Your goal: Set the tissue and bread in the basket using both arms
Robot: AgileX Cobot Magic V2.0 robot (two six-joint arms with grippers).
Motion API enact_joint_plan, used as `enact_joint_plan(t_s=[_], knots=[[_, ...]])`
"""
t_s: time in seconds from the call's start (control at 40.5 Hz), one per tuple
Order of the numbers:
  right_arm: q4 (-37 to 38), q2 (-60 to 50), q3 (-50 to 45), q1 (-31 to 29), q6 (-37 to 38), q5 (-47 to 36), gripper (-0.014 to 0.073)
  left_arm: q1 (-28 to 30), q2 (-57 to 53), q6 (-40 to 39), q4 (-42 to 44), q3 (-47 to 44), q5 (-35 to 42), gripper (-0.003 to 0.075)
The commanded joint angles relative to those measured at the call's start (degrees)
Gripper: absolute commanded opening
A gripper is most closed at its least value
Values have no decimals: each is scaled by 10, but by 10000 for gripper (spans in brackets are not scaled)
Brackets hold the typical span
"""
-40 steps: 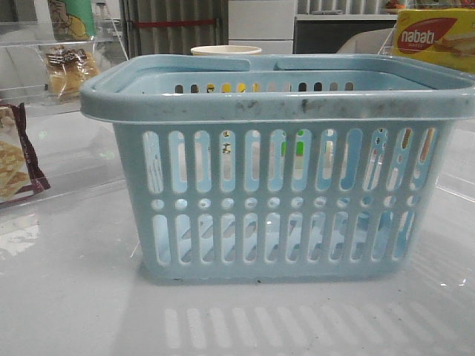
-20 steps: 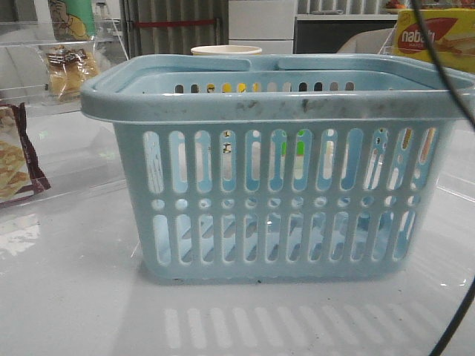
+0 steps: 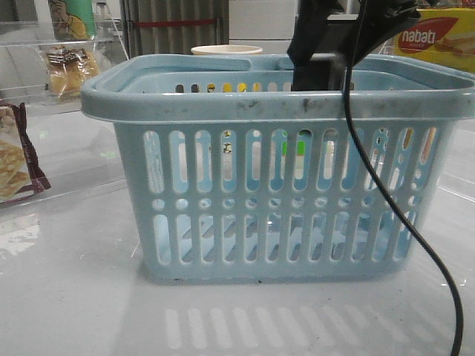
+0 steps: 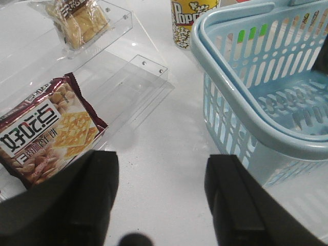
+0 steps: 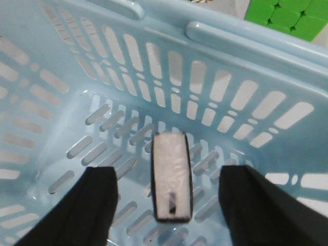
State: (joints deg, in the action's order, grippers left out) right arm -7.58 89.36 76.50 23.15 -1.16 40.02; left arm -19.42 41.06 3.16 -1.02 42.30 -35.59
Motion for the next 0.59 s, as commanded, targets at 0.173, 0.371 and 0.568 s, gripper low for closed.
enact_joint_plan(t_s=[0.173, 0.371, 0.568], knots=[[5, -100, -1, 1, -37, -31, 590, -5, 1, 0, 0, 16, 39, 434], [9, -234, -88, 1, -79, -32, 590, -5, 1, 0, 0, 16, 33, 434], [9, -363, -178, 1, -79, -27, 590, -5, 1, 0, 0, 16, 33, 434]])
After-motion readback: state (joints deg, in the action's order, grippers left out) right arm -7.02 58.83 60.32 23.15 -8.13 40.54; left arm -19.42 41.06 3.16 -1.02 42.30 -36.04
